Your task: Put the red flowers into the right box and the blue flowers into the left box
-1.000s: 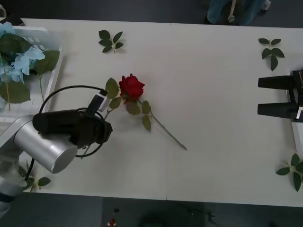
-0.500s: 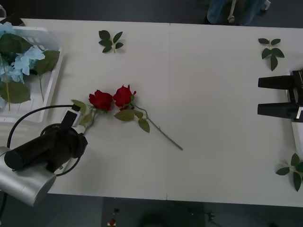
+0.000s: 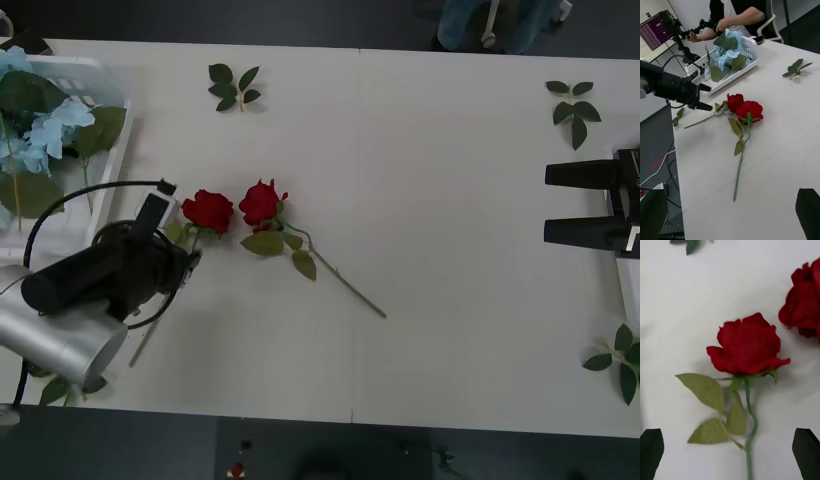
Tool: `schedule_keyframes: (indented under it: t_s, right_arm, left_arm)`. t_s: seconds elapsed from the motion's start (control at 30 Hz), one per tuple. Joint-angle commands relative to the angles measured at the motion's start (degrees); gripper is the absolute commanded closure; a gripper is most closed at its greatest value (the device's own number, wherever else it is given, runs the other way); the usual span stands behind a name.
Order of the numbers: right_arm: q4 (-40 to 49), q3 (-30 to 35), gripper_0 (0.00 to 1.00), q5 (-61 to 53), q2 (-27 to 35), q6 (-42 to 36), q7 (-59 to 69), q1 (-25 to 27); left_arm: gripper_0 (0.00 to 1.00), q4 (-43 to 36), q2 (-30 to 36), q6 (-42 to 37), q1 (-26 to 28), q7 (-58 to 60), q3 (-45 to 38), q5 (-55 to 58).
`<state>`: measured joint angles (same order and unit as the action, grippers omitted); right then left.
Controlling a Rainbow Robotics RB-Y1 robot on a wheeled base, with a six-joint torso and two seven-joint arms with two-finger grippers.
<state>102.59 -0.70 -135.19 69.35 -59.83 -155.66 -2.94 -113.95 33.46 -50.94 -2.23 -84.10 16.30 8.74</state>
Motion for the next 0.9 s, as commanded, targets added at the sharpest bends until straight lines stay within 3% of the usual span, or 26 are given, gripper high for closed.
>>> schedule_keyframes:
  t_s: [0.03, 0.53, 0.73, 0.77, 0.8, 0.83, 0.87, 0.9]
  right_arm:
    - [0.9, 1.1, 0.00, -0.7, -0.9, 0.2, 0.7, -0.5]
    - [0.9, 1.1, 0.00, -0.7, -0.9, 0.2, 0.7, -0.5]
    - [0.9, 1.1, 0.00, -0.7, -0.9, 0.2, 0.7, -0.5]
    - [0.9, 1.1, 0.00, -0.7, -0.9, 0.2, 0.7, -0.5]
    - [0.9, 1.1, 0.00, -0.7, -0.9, 0.2, 0.7, -0.5]
    - [0.9, 1.1, 0.00, -0.7, -0.9, 0.2, 0.7, -0.5]
    - [0.9, 1.1, 0.00, -0.7, -0.9, 0.2, 0.7, -0.5]
    - [0.9, 1.1, 0.00, -0.7, -0.9, 0.2, 0.7, -0.5]
  left_arm:
    - [0.00, 3.5, -0.6, 0.2, -4.6, -0.3, 0.1, -0.2]
    - [0.00, 20.5, -3.8, 0.2, -13.9, -0.1, 4.5, 2.0]
    - [0.00, 23.9, -5.0, 0.3, -16.9, -0.4, 5.8, 2.9]
    - [0.15, 24.1, -5.2, 0.2, -17.2, -0.4, 5.8, 2.9]
    - [0.44, 24.5, -5.5, 0.2, -17.5, -0.4, 5.8, 3.0]
    - [0.65, 24.6, -5.7, 0.2, -17.5, -0.4, 5.8, 2.9]
    - [0.75, 24.6, -5.8, 0.2, -17.5, -0.3, 5.8, 2.9]
    - [0.92, 24.7, -6.0, 0.2, -17.5, -0.1, 5.8, 2.9]
